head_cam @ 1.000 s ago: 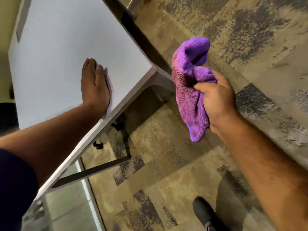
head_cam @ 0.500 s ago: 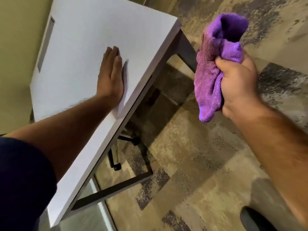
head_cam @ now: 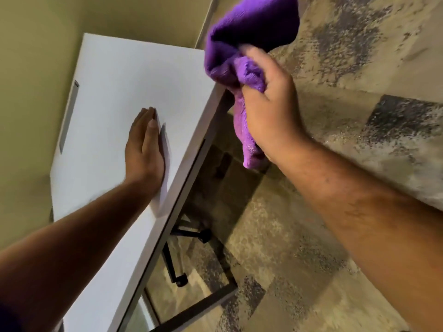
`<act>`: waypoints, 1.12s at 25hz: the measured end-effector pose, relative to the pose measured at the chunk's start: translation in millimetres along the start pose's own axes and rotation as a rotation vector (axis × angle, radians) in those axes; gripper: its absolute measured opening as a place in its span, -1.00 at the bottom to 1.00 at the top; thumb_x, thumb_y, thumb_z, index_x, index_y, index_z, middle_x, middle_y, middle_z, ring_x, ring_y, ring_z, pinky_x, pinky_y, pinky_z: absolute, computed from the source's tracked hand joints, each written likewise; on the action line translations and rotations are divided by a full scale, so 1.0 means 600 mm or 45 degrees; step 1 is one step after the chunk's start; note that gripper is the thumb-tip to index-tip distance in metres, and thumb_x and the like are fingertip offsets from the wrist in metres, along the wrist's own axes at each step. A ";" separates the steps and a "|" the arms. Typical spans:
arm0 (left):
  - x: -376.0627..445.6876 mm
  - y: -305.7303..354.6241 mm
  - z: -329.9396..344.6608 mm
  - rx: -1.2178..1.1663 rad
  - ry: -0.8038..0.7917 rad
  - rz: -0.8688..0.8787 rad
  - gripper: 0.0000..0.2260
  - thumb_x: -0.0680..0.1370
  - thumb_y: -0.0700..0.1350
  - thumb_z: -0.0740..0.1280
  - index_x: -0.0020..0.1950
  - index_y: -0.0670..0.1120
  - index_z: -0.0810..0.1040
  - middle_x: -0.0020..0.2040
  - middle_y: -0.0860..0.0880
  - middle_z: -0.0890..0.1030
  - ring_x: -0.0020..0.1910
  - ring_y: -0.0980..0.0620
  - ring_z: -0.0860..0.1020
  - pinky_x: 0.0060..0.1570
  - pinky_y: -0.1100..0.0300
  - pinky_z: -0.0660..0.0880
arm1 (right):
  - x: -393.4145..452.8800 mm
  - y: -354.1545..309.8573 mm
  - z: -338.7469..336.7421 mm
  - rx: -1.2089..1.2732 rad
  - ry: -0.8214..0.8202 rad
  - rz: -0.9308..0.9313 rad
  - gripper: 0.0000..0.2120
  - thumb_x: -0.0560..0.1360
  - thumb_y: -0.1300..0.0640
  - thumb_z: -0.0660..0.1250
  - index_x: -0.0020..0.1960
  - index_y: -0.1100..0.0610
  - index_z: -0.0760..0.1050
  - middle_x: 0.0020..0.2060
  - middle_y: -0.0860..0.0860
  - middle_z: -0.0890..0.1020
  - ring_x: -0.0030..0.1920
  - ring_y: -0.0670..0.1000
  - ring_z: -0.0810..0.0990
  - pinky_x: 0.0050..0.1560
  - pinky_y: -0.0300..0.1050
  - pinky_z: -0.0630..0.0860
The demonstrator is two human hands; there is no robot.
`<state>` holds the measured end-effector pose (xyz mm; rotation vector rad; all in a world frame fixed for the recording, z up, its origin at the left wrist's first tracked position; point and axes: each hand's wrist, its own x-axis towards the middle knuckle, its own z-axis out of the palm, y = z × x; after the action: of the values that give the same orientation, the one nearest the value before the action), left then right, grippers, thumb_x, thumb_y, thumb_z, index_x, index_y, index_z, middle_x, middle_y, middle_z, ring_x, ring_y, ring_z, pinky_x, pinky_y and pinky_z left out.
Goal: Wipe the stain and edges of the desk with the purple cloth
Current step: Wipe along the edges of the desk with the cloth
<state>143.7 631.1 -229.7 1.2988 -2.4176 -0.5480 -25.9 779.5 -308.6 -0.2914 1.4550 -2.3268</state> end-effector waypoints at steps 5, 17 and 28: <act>0.004 -0.009 0.001 -0.080 0.063 0.036 -0.55 0.72 0.08 0.18 0.56 -0.03 0.50 0.56 0.05 0.51 0.56 0.12 0.43 0.63 0.06 0.30 | -0.102 -0.006 0.075 -0.408 0.067 -0.140 -0.41 0.47 0.44 0.23 0.49 0.25 0.49 0.47 0.25 0.53 0.45 0.21 0.53 0.54 -0.10 0.37; -0.012 -0.007 -0.013 -0.693 0.272 -0.128 -0.69 0.65 -0.32 0.17 0.21 -0.43 0.64 0.17 -0.27 0.70 0.03 0.18 0.72 0.09 0.31 0.58 | -0.293 0.002 0.072 -0.602 -0.218 -0.101 -0.51 0.42 0.27 0.10 0.22 0.23 0.66 -0.09 0.21 0.73 -0.10 0.27 0.68 -0.07 0.09 0.60; -0.007 -0.006 -0.013 -0.733 0.287 -0.116 -0.76 0.54 -0.25 0.23 0.01 -0.22 0.70 0.01 -0.14 0.73 0.09 0.01 0.70 0.14 0.20 0.61 | -0.212 -0.010 0.133 -0.748 -0.127 -0.032 -0.25 0.47 0.46 0.34 0.63 0.24 0.25 0.65 0.24 0.24 0.46 0.25 0.51 0.43 -0.03 0.51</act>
<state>152.5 631.6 -225.0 1.1406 -1.8301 -0.9752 117.7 769.9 -264.7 -0.5721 2.0604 -1.8180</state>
